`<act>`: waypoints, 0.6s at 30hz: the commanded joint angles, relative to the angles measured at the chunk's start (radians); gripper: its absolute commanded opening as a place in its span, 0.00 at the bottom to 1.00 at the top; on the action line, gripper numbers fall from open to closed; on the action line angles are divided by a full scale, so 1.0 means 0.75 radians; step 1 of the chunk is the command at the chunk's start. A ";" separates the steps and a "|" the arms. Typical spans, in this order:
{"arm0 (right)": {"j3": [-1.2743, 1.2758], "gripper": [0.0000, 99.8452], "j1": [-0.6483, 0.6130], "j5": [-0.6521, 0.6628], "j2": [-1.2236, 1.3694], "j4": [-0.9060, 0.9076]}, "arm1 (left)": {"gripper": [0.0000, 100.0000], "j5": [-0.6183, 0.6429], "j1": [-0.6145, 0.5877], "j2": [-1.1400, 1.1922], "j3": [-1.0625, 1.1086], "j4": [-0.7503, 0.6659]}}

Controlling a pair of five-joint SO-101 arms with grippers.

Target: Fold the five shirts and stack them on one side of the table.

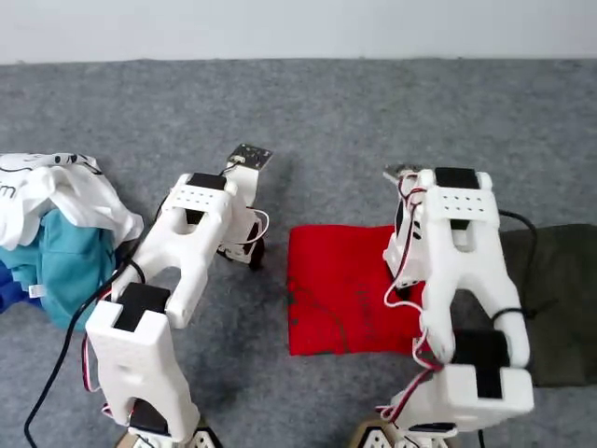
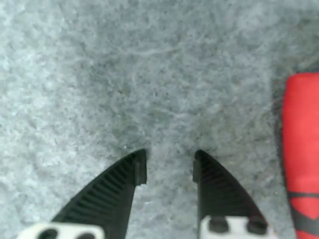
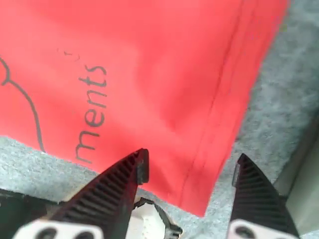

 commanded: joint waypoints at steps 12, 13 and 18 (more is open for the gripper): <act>-0.045 0.28 0.165 0.029 0.204 -0.130 | 0.13 0.010 -0.086 -0.020 0.003 -0.035; -0.043 0.28 0.157 0.031 0.212 -0.130 | 0.13 0.010 -0.086 -0.020 0.003 -0.035; -0.049 0.28 0.060 -0.018 0.294 -0.210 | 0.13 0.010 -0.086 -0.020 0.003 -0.035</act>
